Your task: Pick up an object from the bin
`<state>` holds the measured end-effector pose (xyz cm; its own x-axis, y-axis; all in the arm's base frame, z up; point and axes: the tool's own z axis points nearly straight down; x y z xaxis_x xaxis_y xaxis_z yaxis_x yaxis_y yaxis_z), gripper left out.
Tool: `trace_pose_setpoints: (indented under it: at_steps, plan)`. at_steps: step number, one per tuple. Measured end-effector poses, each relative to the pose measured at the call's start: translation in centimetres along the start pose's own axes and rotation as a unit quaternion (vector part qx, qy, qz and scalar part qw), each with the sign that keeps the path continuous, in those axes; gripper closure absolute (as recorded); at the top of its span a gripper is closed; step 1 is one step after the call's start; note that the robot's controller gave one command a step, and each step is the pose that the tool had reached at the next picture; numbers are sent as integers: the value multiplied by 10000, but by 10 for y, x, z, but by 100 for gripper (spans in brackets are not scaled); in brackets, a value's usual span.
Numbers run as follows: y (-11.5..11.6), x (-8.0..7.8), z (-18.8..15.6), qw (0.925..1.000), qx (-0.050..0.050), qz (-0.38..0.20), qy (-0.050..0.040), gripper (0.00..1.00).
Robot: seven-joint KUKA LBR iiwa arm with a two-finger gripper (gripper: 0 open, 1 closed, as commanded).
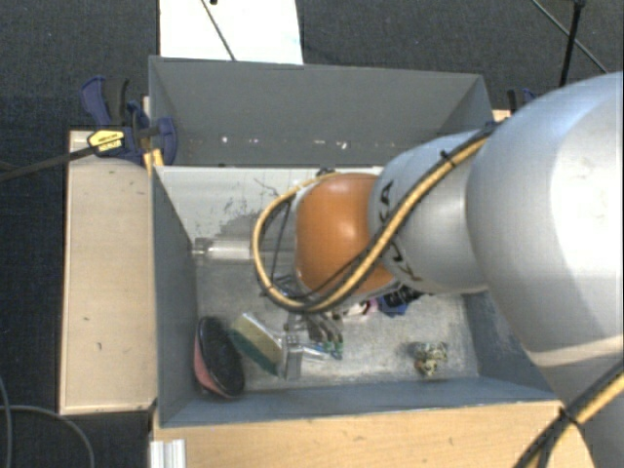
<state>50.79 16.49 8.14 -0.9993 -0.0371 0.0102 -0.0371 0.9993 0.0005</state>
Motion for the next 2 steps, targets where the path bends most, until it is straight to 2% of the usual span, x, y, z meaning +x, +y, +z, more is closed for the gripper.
trace_pose_setpoints:
  at_steps: [1, 2]
  plan:
    - [-1, -5, -5, 10000, -9, 39, -61, 100]
    - [3, 17, -138, 9999, -16, 88, -93, 100]
